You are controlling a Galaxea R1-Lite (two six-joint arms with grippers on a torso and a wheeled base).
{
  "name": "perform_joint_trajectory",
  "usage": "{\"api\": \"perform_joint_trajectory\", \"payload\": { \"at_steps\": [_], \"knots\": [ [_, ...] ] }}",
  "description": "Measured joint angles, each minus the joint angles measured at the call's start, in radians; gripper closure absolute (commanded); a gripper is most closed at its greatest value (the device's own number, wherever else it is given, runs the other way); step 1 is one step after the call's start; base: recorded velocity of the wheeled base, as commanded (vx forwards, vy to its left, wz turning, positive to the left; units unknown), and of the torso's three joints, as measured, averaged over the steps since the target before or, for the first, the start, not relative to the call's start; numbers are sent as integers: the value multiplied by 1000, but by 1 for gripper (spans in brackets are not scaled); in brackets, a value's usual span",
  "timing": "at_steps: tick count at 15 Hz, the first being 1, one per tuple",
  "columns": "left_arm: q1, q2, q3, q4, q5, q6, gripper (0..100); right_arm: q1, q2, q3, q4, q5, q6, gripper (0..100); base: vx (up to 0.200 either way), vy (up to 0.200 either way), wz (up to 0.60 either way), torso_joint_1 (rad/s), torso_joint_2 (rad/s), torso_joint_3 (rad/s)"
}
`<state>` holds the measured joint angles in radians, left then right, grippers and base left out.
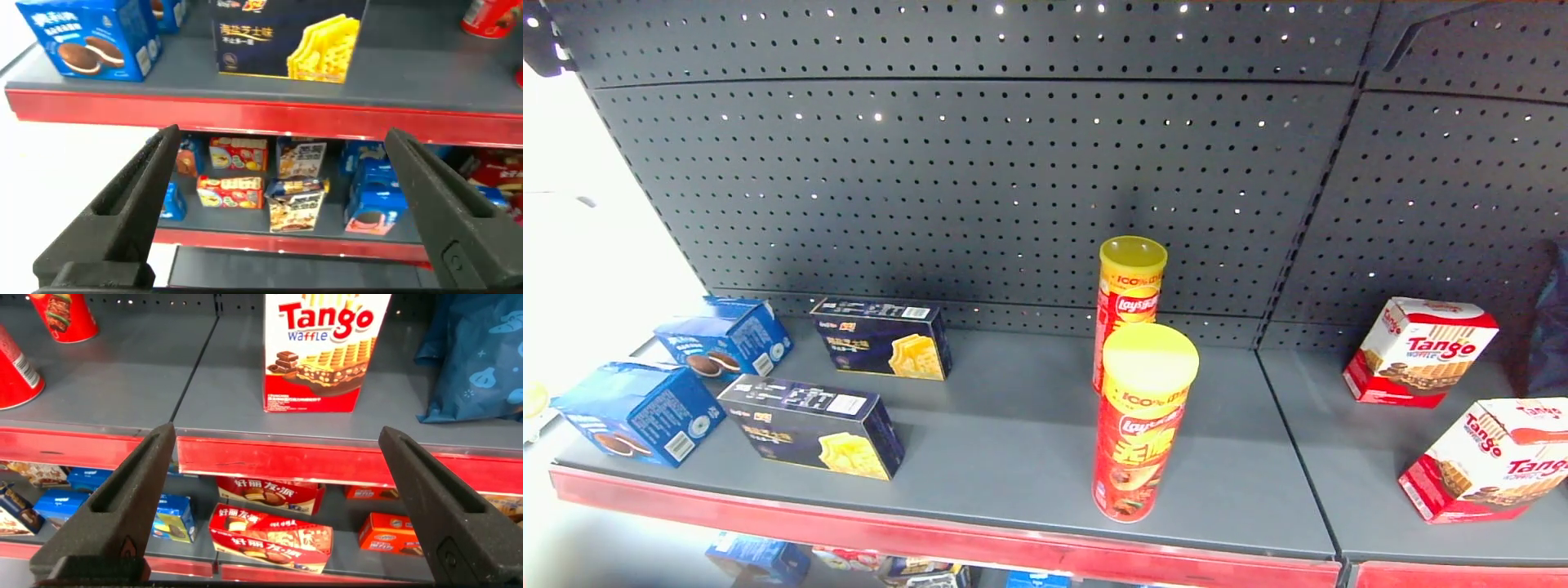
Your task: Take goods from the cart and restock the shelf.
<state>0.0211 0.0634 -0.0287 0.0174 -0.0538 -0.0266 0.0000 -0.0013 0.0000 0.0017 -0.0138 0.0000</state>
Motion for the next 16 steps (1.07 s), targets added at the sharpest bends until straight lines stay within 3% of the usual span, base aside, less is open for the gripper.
{"api": "perform_joint_trajectory", "payload": {
  "at_steps": [1,6,16],
  "knots": [
    [-5,-14,-3,10,10,6,0,0,0,0,0,0,0,0,0,0,0,0,0,0],
    [-19,-60,-7,14,23,-37,0,0,0,0,0,0,0,0,0,0,0,0,0,0],
    [-19,-63,-5,8,26,-53,0,0,0,0,0,4,-4,0,0,0,0,0,0,0]
  ]
}}
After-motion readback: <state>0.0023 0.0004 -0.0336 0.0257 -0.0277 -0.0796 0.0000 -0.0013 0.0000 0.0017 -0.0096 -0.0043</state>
